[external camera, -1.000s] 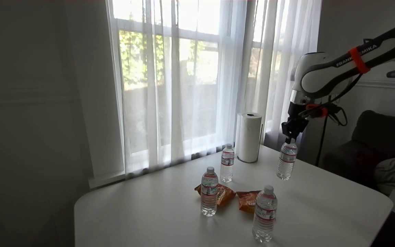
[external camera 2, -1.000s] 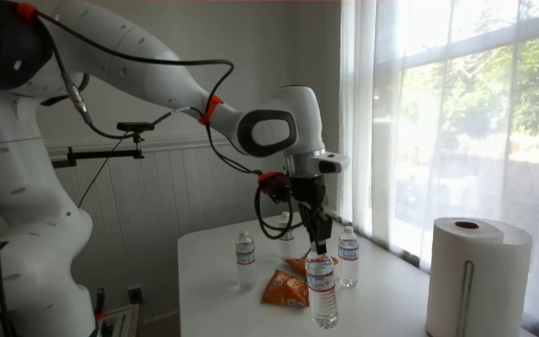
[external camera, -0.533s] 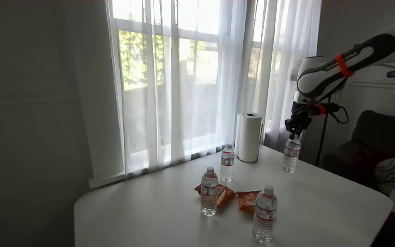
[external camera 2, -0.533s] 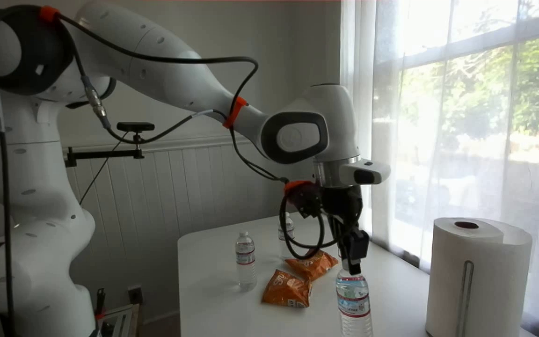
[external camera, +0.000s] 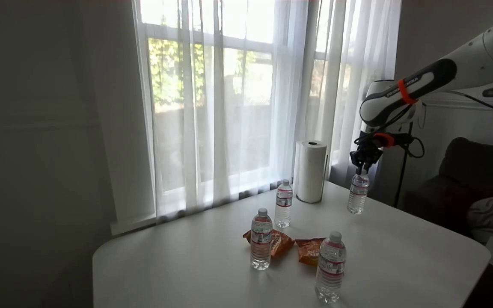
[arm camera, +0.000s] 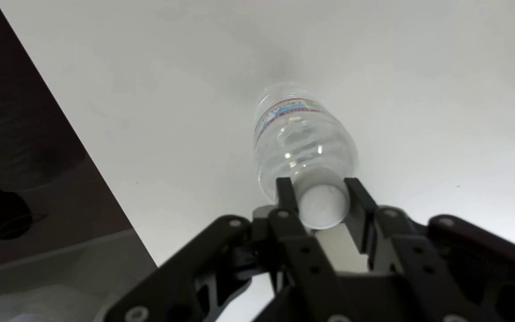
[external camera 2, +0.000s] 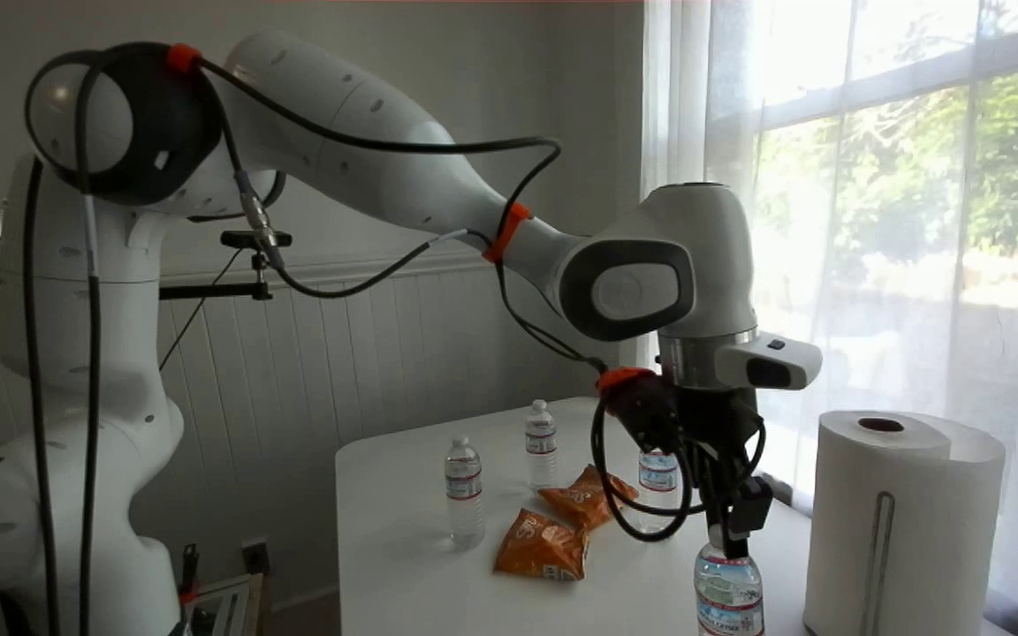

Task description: Pick up the water bottle to the right and move it further to the right on the table, pick up one orange packet and put it next to the water bottle on the right, pick up the bottommost water bottle and place it a little behind the water bottle on the right, pick up the orange packet to the left and put it next to the water bottle by itself

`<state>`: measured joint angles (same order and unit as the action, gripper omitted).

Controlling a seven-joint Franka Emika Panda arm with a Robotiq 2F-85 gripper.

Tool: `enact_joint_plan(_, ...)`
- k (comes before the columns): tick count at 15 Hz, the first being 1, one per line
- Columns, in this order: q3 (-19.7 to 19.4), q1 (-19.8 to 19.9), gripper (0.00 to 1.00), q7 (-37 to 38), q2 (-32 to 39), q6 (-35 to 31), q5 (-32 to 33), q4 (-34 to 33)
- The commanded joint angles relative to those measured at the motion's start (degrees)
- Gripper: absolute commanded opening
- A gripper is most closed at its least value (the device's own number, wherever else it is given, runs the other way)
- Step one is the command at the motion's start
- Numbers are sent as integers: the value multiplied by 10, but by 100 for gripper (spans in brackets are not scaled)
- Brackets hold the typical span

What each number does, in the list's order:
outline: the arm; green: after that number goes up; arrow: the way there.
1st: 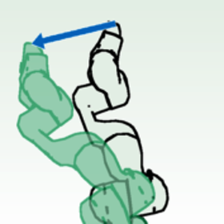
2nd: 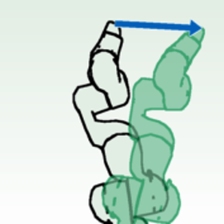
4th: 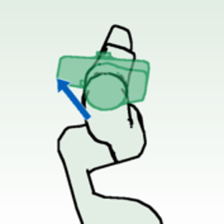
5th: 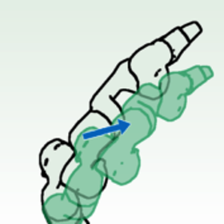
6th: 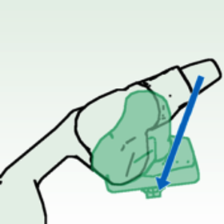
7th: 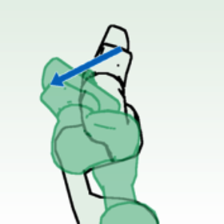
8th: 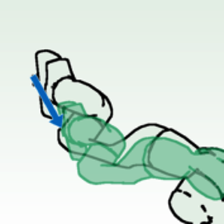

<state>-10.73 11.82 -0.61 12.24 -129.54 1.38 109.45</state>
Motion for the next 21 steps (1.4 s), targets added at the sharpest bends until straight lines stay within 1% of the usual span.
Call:
enact_joint_plan(1,-6,9,8,4,37,43,-6,-60)
enact_joint_plan(7,-19,14,8,22,74,80,4,-96)
enact_joint_plan(8,-20,14,56,27,78,78,5,-98)
enact_joint_plan(9,-21,15,58,27,80,81,4,-100)
enact_joint_plan(11,-21,14,70,30,70,85,2,-101)
enact_joint_plan(12,-21,12,78,36,62,87,4,-100)
enact_joint_plan(15,-19,4,98,56,26,92,2,-79)
enact_joint_plan(16,-17,1,100,63,15,103,-1,-73)
enact_joint_plan(19,-8,-16,100,98,-21,147,0,-40)
enact_joint_plan(21,-1,-31,100,134,-38,166,7,-14)
